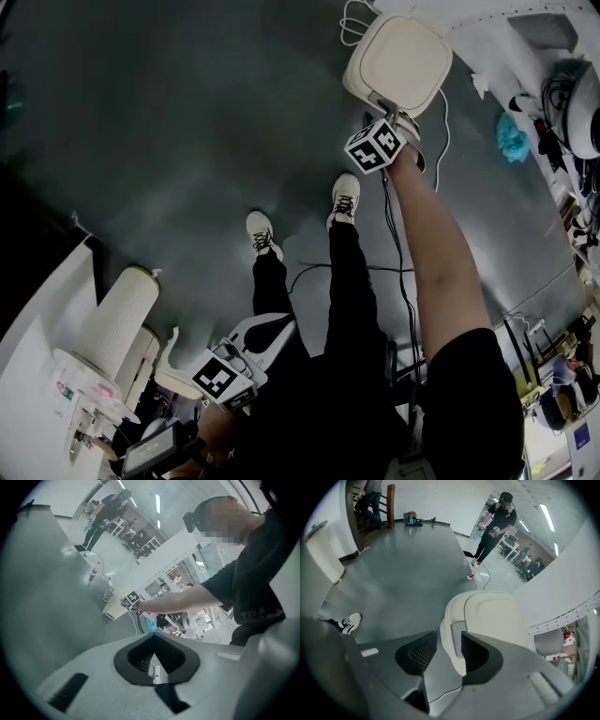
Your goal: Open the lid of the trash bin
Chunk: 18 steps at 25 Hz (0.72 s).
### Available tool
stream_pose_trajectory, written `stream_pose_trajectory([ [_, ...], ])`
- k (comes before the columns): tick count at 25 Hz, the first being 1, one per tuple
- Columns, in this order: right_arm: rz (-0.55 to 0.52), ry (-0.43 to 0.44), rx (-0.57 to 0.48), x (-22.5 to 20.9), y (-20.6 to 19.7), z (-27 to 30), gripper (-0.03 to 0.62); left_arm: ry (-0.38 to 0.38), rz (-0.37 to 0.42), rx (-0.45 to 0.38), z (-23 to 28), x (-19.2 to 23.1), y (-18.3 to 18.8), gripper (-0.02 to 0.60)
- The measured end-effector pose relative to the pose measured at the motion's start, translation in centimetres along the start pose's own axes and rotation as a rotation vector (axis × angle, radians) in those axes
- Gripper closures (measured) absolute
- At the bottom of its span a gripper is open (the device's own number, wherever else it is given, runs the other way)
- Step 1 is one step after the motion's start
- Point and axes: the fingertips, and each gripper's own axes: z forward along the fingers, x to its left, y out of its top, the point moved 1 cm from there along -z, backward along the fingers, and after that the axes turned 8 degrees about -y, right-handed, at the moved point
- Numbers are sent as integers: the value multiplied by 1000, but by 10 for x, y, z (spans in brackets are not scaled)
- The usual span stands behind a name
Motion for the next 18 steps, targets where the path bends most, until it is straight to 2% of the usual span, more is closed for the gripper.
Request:
stream_pose_trajectory([
  [6,5,-24,25,4,-6,10,434,4,-18,-4,-4,9,-4,581],
  [13,-18,-72,46,8,-6,15,433,15,0,9,-8,20,-7,581],
  [18,20,-112,49,10,-5,15,432,22,5,24,-14,25,-12,581],
])
